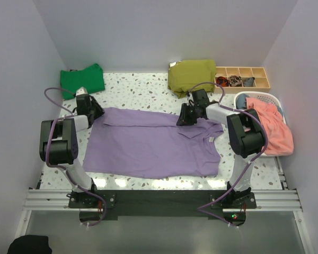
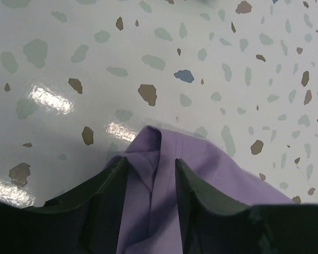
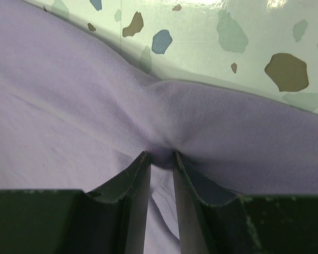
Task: Fold and stack the t-shirts
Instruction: Fold the flattened tshirt in 1/3 of the way
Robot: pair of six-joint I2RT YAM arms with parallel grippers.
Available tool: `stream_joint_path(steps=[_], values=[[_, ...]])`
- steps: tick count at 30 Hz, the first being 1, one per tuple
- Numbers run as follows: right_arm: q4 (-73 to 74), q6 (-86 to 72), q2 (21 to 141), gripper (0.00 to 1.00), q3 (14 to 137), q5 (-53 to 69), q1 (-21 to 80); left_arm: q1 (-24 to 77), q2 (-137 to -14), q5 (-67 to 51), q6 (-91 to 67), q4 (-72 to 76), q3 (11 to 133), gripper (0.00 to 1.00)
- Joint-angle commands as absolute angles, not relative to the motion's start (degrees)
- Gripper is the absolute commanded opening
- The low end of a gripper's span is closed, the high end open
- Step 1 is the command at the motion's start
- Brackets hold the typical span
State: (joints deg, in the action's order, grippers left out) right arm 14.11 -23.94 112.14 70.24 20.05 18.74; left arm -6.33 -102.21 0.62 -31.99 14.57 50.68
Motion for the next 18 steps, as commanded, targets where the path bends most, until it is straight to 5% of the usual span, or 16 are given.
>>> stream_joint_path(steps=[1, 18], values=[[15.56, -22.24, 114.34, 0.29, 69.70, 16.17, 18.72, -6.77, -99.76, 0.62, -32.60, 13.45, 49.58, 0.47], [15.73, -21.88, 115.40, 0.29, 70.31, 16.61, 18.72, -6.77, -103.01, 0.97, -37.53, 20.47, 49.04, 0.42]])
